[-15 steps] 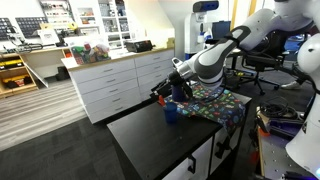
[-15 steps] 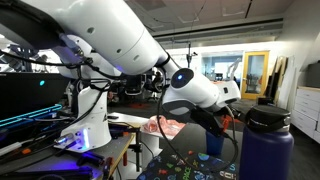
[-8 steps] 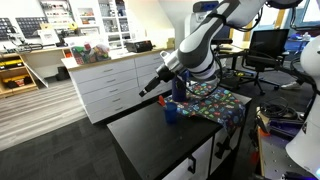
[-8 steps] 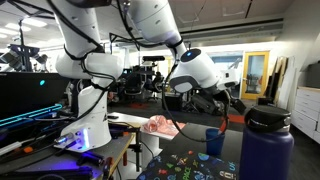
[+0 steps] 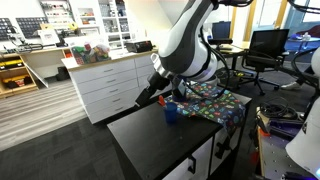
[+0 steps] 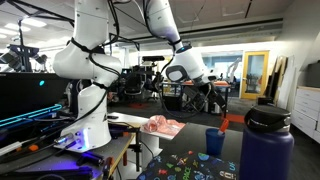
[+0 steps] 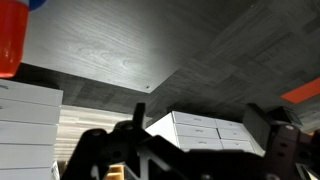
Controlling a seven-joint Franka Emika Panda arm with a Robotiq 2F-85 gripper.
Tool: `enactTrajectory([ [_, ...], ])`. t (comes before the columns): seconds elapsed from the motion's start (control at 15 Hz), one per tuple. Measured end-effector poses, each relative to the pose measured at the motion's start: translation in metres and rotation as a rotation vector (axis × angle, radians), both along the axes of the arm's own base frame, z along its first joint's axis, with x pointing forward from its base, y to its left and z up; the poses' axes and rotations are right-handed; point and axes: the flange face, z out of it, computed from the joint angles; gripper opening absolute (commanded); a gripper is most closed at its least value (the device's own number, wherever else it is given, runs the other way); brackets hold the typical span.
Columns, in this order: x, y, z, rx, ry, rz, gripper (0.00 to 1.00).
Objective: Pick up the pen from the countertop and put it in the blue cup.
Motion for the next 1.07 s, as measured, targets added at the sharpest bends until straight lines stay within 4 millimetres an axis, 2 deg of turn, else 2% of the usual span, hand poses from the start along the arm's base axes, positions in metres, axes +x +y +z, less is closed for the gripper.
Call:
enactTrajectory([
  [0.2,-0.006,0.012,0.015,-0.043,0.012,-0.018,1.00],
  [0.33,-0.007,0.011,0.021,-0.056,0.007,-0.025,1.00],
  [1.07,-0.009,0.007,0.019,-0.061,0.012,-0.032,1.00],
])
